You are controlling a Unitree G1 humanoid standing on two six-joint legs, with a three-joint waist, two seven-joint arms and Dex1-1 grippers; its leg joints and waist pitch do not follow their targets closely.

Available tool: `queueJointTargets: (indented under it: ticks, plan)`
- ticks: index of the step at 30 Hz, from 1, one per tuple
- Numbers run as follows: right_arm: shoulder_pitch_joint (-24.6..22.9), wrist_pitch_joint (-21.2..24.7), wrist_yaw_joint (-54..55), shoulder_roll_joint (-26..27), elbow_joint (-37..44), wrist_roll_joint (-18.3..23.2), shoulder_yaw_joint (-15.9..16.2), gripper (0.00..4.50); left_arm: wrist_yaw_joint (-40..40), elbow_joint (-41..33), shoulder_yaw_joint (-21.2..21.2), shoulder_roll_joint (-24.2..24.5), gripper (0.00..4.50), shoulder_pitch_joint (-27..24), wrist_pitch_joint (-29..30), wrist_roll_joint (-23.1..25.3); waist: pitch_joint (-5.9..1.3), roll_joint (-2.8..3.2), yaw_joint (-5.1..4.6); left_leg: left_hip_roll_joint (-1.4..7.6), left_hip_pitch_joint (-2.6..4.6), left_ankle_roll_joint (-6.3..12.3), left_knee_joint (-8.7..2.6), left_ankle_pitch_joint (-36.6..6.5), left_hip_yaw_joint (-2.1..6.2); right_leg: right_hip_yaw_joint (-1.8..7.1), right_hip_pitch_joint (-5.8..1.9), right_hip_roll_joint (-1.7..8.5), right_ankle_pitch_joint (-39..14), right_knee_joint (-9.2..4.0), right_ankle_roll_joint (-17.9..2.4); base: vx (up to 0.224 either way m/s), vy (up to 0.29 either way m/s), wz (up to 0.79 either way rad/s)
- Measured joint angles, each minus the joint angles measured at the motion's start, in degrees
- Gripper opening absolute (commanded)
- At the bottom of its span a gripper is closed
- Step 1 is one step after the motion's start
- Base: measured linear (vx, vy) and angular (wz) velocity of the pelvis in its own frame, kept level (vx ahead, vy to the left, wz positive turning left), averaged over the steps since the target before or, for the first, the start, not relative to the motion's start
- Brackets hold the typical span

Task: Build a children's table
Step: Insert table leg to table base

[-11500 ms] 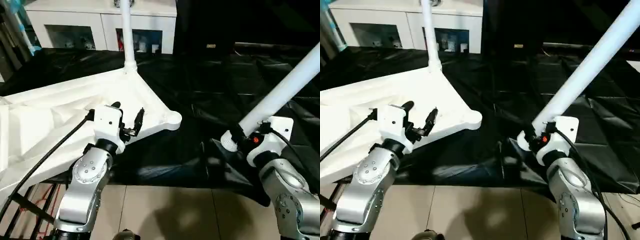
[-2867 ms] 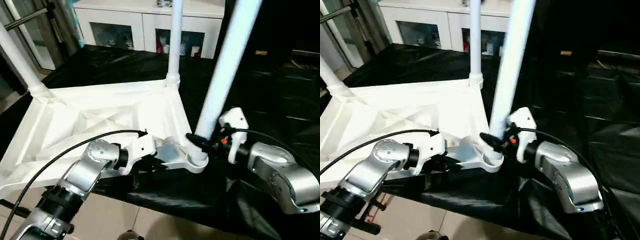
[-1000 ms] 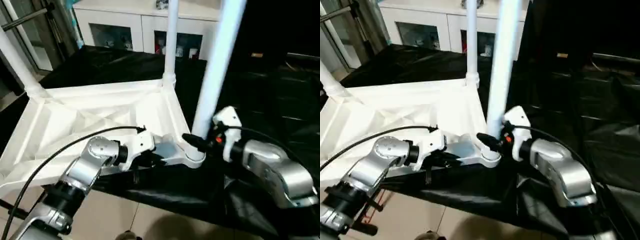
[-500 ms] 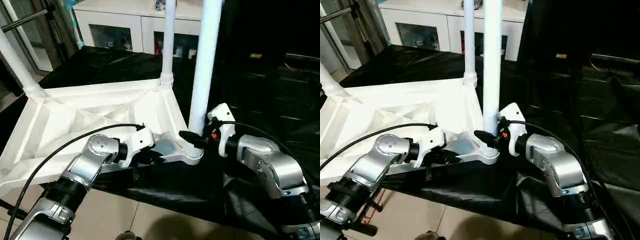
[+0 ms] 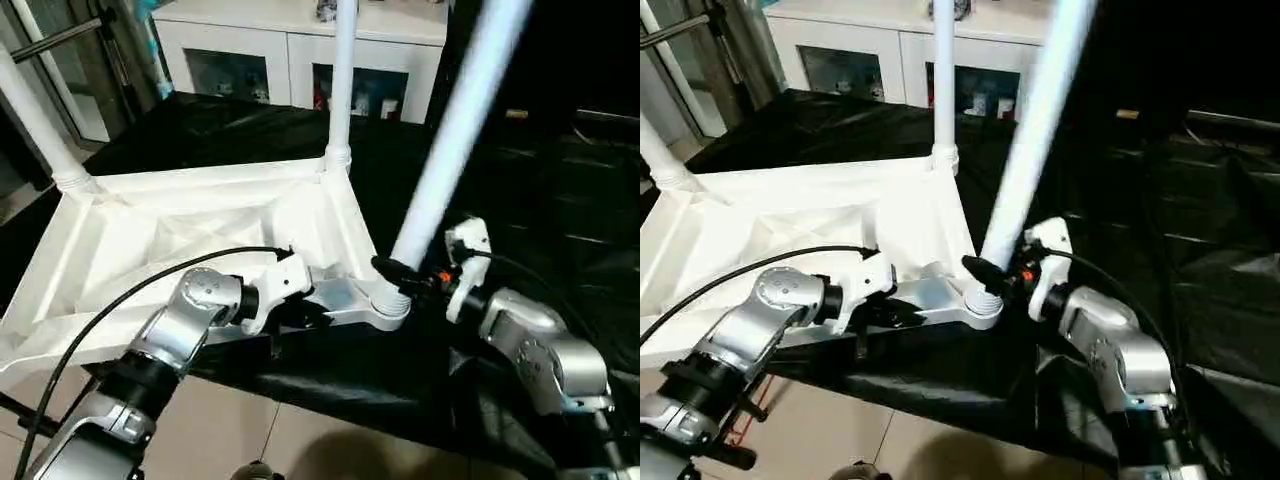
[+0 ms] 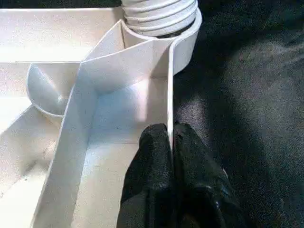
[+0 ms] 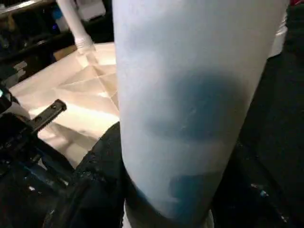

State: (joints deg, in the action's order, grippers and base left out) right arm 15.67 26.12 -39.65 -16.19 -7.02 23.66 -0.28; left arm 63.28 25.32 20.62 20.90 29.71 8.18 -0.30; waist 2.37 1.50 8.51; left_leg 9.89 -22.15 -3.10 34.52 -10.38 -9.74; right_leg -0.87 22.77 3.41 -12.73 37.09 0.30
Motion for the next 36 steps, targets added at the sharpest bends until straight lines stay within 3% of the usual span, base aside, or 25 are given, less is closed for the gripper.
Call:
queueJointTargets:
  ticks: [7, 16, 24, 29, 36]
  plan:
    - [-2.6, -3.3, 0.4, 1.6, -0.4, 0.6, -1.5, 1.9, 0.1, 1.2, 0.0, -0.1, 0.0, 0.5, -0.1, 0.0, -0.12, 0.11, 0.15, -0.01, 0.02, 0.0, 0.0, 0.0, -0.01, -0.01, -0.06, 0.02, 0.0, -0.03, 0.0, 0.0, 0.0, 0.0]
    - [-6.6, -6.9, 2.3, 0.5, 4.4, -2.0, -0.1, 1.9, 0.2, 3.7, 0.1, -1.1, 0.0, 2.0, -0.6, 0.1, -0.15, 0.17, 0.78, -0.01, 0.04, -0.01, -0.06, 0.0, -0.03, 0.0, -0.04, 0.05, 0.1, -0.06, 0.1, 0.0, 0.0, 0.0]
    - [-3.8, -6.8, 3.3, -1.3, 5.7, -7.1, 4.2, 1.9, 0.0, 4.8, 0.0, -1.2, 0.0, 2.3, -1.8, 0.2, -0.15, 0.15, 0.56, -0.01, 0.06, -0.01, -0.09, 0.0, -0.03, 0.0, -0.04, 0.04, 0.1, -0.07, 0.1, 0.0, 0.0, 0.0]
    - [0.4, -6.4, 1.6, -1.9, 2.3, -8.2, 6.0, 1.9, -0.4, 4.9, -0.2, -0.7, 0.0, 2.3, -2.2, 0.2, -0.11, 0.11, -0.29, -0.01, 0.05, -0.01, -0.11, 0.0, -0.03, -0.01, 0.02, 0.04, 0.1, -0.08, 0.2, 0.0, 0.0, 0.0]
    - [2.6, -6.4, -3.1, -4.1, -0.2, -8.8, 7.5, 1.9, -0.3, 4.3, -0.2, -0.5, 0.0, 1.9, -2.3, 0.4, -0.17, 0.02, -0.38, -0.01, 0.06, -0.01, -0.13, 0.0, -0.03, 0.0, 0.0, 0.04, 0.1, -0.14, 0.1, 0.0, 0.0, 0.0]
